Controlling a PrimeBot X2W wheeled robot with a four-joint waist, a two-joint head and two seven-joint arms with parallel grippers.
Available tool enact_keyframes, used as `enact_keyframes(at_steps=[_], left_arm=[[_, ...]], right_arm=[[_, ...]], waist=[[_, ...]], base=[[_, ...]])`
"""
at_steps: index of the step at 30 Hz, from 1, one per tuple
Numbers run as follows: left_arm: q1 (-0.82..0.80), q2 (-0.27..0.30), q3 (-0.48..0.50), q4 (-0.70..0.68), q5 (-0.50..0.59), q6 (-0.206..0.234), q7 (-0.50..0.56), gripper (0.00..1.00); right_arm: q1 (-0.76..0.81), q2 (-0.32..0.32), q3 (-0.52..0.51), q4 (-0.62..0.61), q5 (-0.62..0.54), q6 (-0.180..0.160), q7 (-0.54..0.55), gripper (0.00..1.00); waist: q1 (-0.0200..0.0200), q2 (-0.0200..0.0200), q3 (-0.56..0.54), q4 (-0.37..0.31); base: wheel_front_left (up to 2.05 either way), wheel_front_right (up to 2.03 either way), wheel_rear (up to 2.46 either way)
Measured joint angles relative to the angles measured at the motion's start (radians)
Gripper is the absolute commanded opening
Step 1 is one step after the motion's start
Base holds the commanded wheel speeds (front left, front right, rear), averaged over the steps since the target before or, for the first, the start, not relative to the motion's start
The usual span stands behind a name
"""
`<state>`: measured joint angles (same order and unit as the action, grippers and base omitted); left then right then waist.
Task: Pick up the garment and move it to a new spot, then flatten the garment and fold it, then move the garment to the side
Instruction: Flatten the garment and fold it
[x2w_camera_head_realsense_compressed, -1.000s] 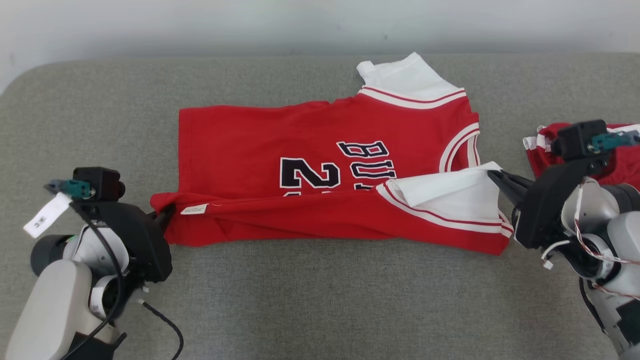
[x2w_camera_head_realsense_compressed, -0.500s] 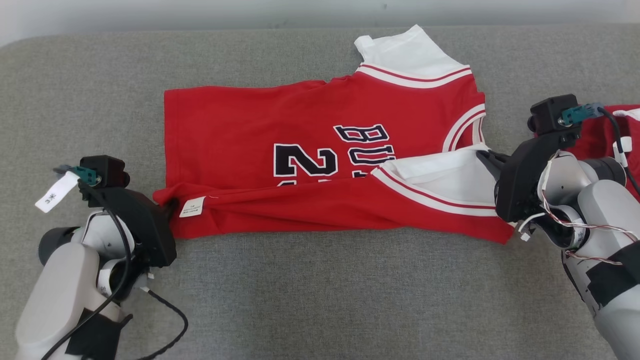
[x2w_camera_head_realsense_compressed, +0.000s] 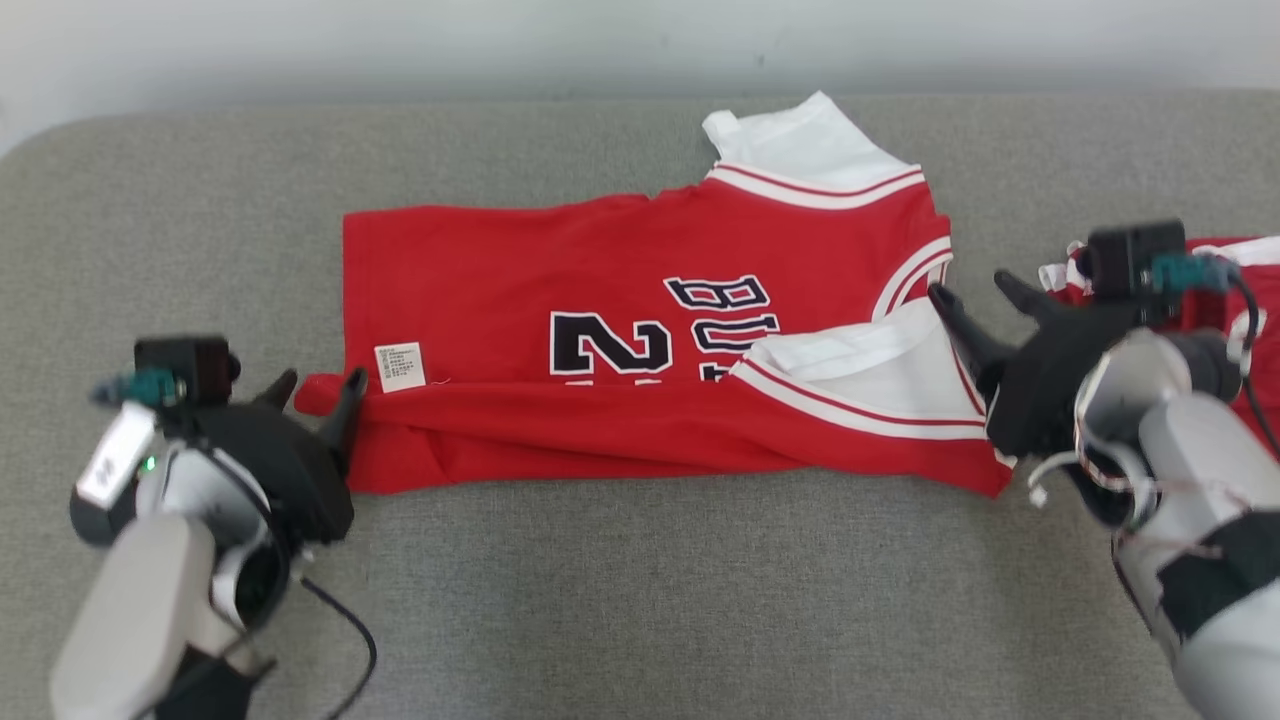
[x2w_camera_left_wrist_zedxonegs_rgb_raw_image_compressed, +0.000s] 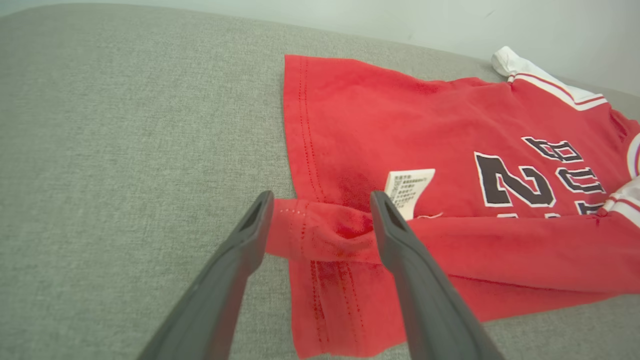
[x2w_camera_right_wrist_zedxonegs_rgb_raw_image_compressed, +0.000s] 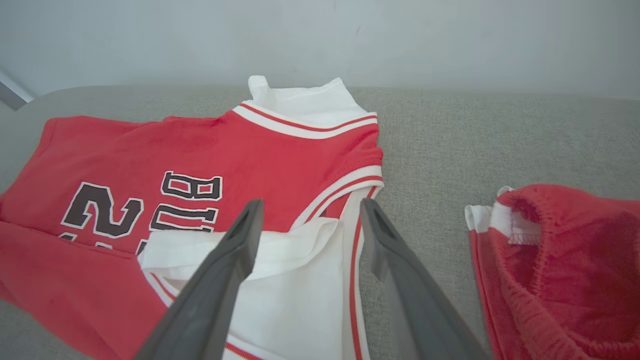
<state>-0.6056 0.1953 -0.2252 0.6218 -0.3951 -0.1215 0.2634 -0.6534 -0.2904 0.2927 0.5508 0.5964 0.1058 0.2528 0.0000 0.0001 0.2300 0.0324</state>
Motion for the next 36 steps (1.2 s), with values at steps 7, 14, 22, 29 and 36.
enact_keyframes(at_steps=[7,14,22,29,36], left_arm=[[0.175,-0.026,-0.007,-0.088,0.025,0.043,-0.145,1.00],[0.274,-0.014,0.003,-0.139,0.047,0.073,-0.231,1.00],[0.279,-0.026,-0.004,-0.142,0.049,0.077,-0.266,1.00],[0.280,-0.030,-0.012,-0.127,0.050,0.077,-0.274,1.00],[0.269,-0.030,-0.022,-0.108,0.057,0.077,-0.268,1.00]], right_arm=[[0.213,-0.033,-0.020,-0.108,-0.016,0.000,-0.144,1.00],[0.323,-0.028,-0.024,-0.169,-0.038,-0.021,-0.228,1.00],[0.362,-0.049,-0.014,-0.174,-0.085,-0.060,-0.246,1.00],[0.362,-0.049,0.000,-0.172,-0.108,-0.080,-0.251,1.00],[0.360,-0.045,0.014,-0.170,-0.111,-0.088,-0.222,1.00]], waist=[[-0.0002,-0.0001,-0.048,0.010],[-0.0002,-0.0001,-0.073,0.013],[-0.0001,-0.0002,-0.075,0.003],[0.0000,-0.0002,-0.070,0.000],[0.0000,-0.0001,-0.047,-0.001]], base=[[0.00,0.00,0.00],[0.00,0.00,0.00],[0.00,0.00,0.00],[0.00,0.00,0.00],[0.00,0.00,0.00]])
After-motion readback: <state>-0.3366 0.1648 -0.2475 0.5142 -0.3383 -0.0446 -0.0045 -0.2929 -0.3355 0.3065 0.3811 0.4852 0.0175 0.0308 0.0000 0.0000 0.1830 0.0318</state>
